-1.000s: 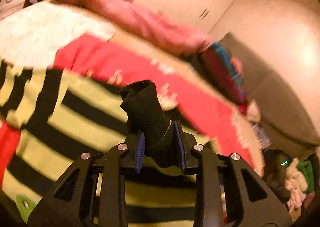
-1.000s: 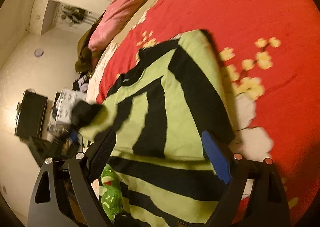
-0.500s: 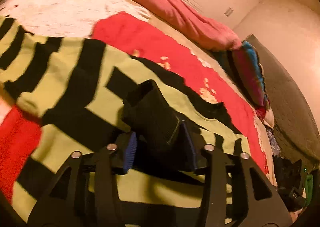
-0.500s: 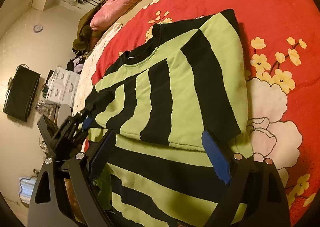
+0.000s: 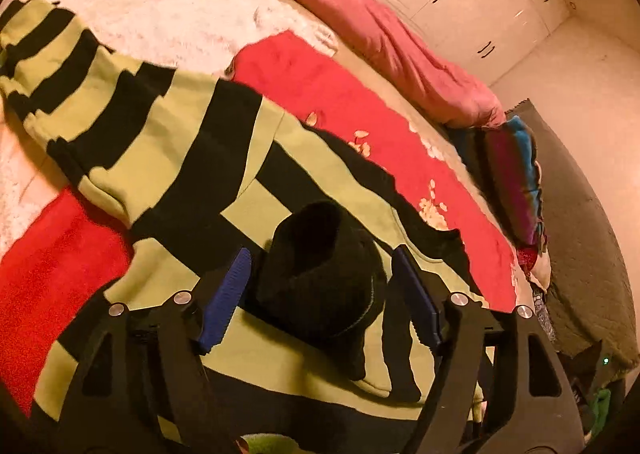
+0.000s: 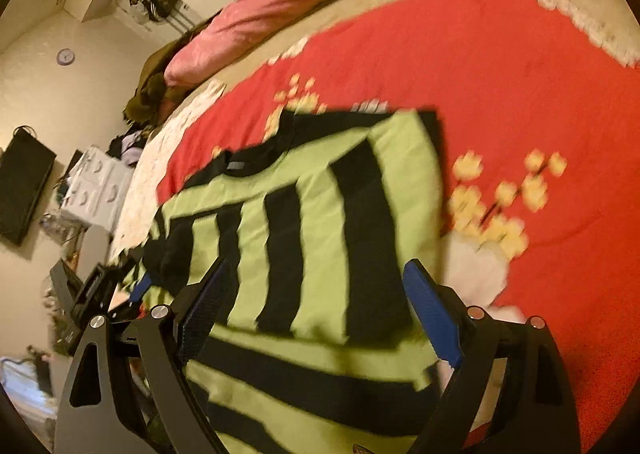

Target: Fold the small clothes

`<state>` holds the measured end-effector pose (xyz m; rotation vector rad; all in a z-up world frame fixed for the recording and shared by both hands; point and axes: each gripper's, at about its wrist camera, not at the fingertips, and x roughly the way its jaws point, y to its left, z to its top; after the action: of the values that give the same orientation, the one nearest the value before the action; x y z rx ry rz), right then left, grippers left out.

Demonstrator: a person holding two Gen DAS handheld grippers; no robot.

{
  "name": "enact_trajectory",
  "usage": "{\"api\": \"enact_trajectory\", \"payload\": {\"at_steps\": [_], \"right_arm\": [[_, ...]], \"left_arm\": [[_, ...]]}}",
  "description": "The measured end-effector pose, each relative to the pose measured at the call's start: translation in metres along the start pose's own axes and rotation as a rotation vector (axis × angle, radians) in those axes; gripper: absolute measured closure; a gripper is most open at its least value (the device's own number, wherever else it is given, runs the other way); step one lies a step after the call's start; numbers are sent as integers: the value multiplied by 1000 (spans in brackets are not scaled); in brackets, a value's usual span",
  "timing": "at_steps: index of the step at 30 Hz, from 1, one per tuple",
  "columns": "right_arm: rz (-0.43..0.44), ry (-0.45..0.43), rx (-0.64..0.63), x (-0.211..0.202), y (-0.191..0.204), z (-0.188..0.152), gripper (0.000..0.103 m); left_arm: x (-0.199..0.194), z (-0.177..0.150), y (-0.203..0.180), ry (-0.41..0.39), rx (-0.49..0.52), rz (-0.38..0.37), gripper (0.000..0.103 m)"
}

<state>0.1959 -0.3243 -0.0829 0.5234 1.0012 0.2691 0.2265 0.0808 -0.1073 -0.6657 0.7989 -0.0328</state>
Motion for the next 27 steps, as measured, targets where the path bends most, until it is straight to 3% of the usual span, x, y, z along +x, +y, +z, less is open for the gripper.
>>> {"api": "enact_trajectory", "payload": {"at_steps": [4, 5, 6, 7, 9, 12, 14, 17, 20, 21, 22, 23, 27], "right_arm": [[-42, -55, -39, 0, 0, 24, 16], [-59, -59, -55, 2, 1, 28, 16], [-71, -57, -69, 6, 2, 31, 16], [-74, -50, -75, 11, 3, 33, 16], [-64, -35, -80, 19, 5, 34, 16], [-53, 1, -101, 33, 8, 28, 16], [-85, 44, -118, 49, 5, 19, 16], [-163, 75, -92, 62, -9, 8, 16], [-189, 46, -100, 60, -14, 3, 20], [-206, 42, -111, 58, -12, 2, 20], [-221, 40, -115, 56, -12, 1, 19], [-228, 36, -105, 53, -13, 1, 19], [-165, 13, -22, 31, -27, 2, 19]], "left_arm": [[16, 1, -2, 36, 6, 47, 36], [21, -1, -3, 53, 16, 82, 42], [25, -2, -4, 63, 21, 92, 64], [27, -3, -6, 68, 33, 85, 76], [20, -1, -12, 26, 70, 59, 87], [-4, 8, -29, -92, 144, -16, 88], [-14, 9, -39, -160, 213, -11, 87], [1, 6, -33, -106, 222, 62, 85], [20, 4, -10, -30, 147, 116, 85], [22, 4, -2, -16, 113, 122, 78], [20, 6, 7, -21, 71, 116, 70], [16, 9, 11, -35, 52, 117, 69], [-8, 12, 5, -108, 84, 111, 63]]}}
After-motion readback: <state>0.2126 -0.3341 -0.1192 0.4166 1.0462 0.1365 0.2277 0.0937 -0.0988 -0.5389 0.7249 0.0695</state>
